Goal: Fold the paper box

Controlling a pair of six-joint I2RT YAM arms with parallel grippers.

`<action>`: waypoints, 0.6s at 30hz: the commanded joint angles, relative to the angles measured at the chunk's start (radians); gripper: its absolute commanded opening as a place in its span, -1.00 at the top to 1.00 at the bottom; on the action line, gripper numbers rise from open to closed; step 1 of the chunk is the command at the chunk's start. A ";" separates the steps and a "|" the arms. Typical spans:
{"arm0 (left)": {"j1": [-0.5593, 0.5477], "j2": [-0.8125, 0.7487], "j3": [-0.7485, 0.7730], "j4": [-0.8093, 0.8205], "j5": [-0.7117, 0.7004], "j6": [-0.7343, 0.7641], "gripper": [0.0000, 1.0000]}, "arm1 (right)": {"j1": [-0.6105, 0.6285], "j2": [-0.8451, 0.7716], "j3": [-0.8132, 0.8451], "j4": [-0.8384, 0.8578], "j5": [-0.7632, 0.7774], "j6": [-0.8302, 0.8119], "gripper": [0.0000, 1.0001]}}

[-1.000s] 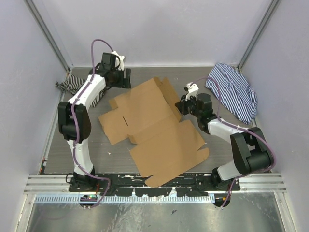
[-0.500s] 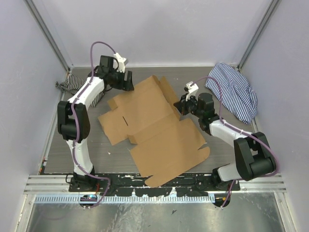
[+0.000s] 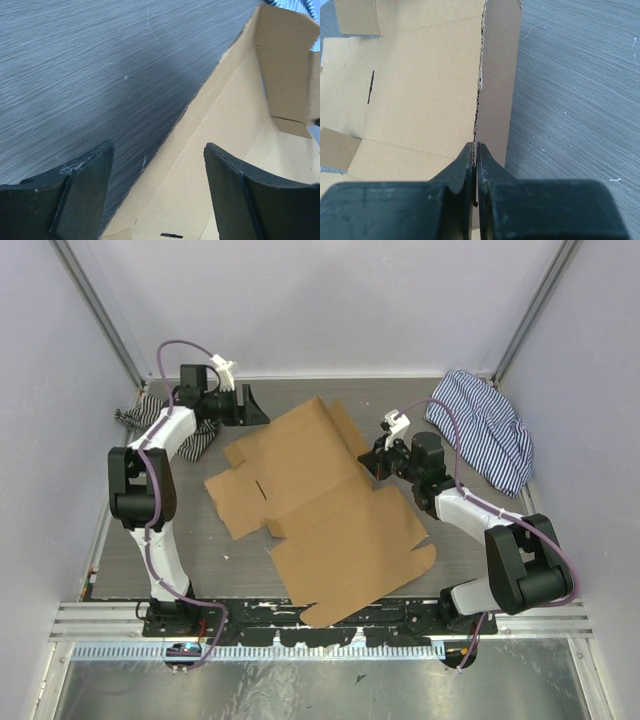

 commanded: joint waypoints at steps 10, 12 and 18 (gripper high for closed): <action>-0.057 0.032 -0.012 0.009 0.027 0.046 -0.50 | -0.004 -0.032 0.041 -0.004 -0.072 -0.001 0.97; -0.057 0.036 -0.014 0.008 0.015 0.039 -0.45 | -0.004 -0.034 0.042 -0.008 -0.067 -0.001 0.97; -0.079 -0.001 -0.036 0.016 -0.008 0.056 -0.34 | -0.007 -0.026 0.047 -0.012 -0.056 0.006 0.97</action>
